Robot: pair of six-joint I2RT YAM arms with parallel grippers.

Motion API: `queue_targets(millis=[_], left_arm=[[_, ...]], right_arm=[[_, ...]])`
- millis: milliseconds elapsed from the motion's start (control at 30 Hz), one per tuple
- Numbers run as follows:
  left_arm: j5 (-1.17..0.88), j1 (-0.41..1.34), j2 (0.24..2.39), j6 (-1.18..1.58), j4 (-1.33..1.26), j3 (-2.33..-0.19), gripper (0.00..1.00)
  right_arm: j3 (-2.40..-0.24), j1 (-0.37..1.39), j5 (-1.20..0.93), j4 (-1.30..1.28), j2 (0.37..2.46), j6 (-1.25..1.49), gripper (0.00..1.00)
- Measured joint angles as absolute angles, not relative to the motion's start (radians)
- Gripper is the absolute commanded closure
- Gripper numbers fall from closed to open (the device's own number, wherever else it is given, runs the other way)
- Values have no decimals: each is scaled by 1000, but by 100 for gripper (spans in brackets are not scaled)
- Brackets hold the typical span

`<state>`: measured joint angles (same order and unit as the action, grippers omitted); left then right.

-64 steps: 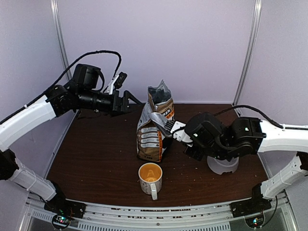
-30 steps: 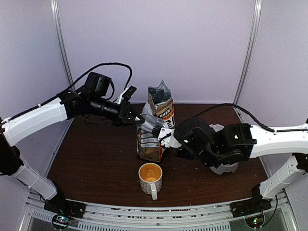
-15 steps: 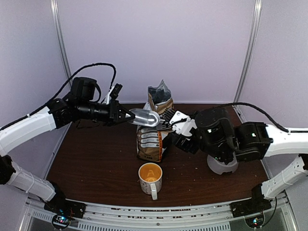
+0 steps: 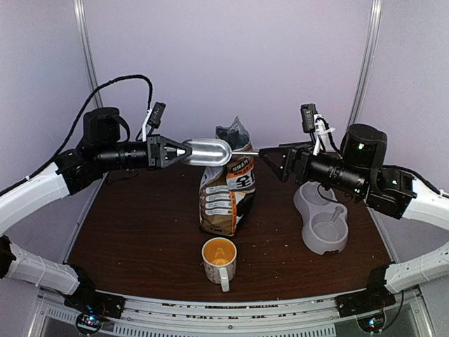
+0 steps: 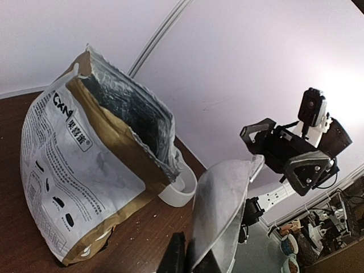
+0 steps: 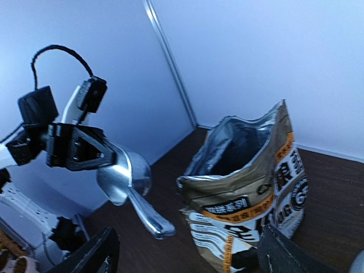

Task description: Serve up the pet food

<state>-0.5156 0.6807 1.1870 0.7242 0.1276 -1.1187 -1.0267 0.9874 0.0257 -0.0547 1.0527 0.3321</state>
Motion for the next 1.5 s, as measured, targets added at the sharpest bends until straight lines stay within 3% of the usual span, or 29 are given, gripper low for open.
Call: queue_targets(millis=[133,500,700,967,1200,1500], left_arm=[[-543,681,1184,697,121,-1119,100],[-623,681,1184,659,109,-1119,100],[-637,682,1186,659,104,-1119,100],[-640,689,1190,659,103,-1119,100],[-639,696,1190,659,101,-1119,100],[-646,700,1192,659,98,-1118,97]], right_arm=[[-1018,959,-168,38,1078,465,16],[-1090,951,-311,43,1191,569,54],[-1116,951,-342,39,1220,582,63],[-1134,952,-375,17,1231,575,66],[-1141,958,-393,2,1238,563,75],[-1148,965,-426,10,1237,552,100]])
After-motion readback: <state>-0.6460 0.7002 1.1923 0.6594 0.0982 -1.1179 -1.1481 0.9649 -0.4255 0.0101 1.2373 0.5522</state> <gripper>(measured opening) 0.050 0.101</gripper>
